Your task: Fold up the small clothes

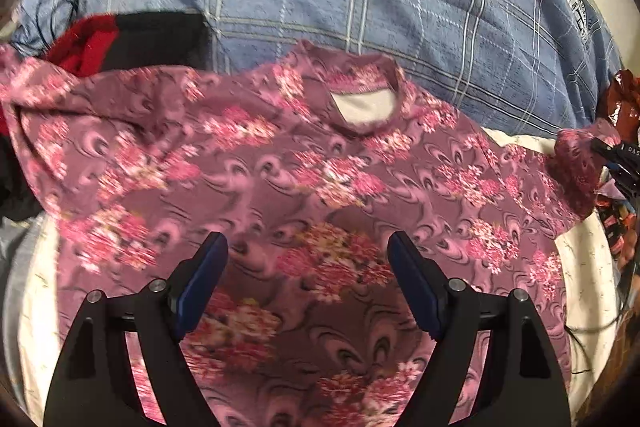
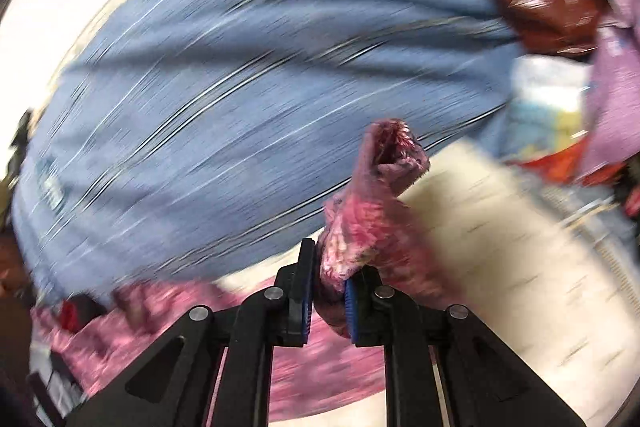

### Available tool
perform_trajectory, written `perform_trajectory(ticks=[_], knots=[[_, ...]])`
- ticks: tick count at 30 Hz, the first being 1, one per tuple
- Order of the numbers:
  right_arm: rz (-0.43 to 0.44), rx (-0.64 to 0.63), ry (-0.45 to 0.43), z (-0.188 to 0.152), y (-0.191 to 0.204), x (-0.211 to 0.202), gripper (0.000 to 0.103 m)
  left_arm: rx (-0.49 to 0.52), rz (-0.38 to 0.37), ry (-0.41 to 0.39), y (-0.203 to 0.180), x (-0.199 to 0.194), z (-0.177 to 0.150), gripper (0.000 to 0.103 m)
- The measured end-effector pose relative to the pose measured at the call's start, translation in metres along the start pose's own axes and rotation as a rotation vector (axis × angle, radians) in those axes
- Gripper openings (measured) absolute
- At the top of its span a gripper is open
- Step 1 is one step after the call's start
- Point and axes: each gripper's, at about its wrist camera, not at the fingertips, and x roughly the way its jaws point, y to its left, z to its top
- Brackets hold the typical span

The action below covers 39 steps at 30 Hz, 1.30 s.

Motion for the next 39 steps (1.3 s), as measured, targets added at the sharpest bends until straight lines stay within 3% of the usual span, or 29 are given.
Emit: perform_trajectory(ticks=[7,15,18,20,22,26,28,30,35,38,39], knots=[[0.17,-0.136,0.155,-0.066,0.12,0.029,0.012,-0.028,0.015,-0.028,0.026,-0.016,0.009,0.082],[0.23,-0.334,0.279,-0.141,0.236,0.063,0.012,-0.139,0.057,-0.068,0.074,-0.026,0.013,0.082],[0.272,-0.362,0.331,-0.164,0.265,0.071,0.021,-0.192,0.066,-0.072,0.093,-0.024,0.01,0.082],[0.296,-0.369,0.409,-0.178,0.277,0.079,0.032,-0.222,0.072,-0.068,0.104,-0.022,0.009,0.082],[0.277,-0.408,0.466,-0.192,0.286,0.083,0.038,-0.255,0.059,-0.049,0.113,-0.017,0.008,0.082],[0.337,-0.39,0.461,-0.188,0.265,0.055,0.04,-0.271,0.001,0.006,0.111,-0.006,0.007,0.082],[0.342,-0.354,0.432,-0.179,0.241,0.035,0.05,-0.267,-0.067,0.057,0.102,0.003,0.005,0.082],[0.322,-0.311,0.405,-0.167,0.209,0.018,0.052,-0.251,-0.164,0.127,0.086,0.015,0.001,0.082],[0.241,-0.192,0.372,-0.149,0.136,-0.006,0.052,-0.257,-0.299,0.272,0.048,0.049,-0.009,0.082],[0.237,-0.093,0.355,-0.146,0.101,-0.013,0.052,-0.33,-0.329,0.218,0.038,0.054,-0.003,0.082],[0.238,-0.065,0.35,-0.144,0.09,-0.015,0.052,-0.366,-0.336,0.18,0.039,0.053,0.001,0.073]])
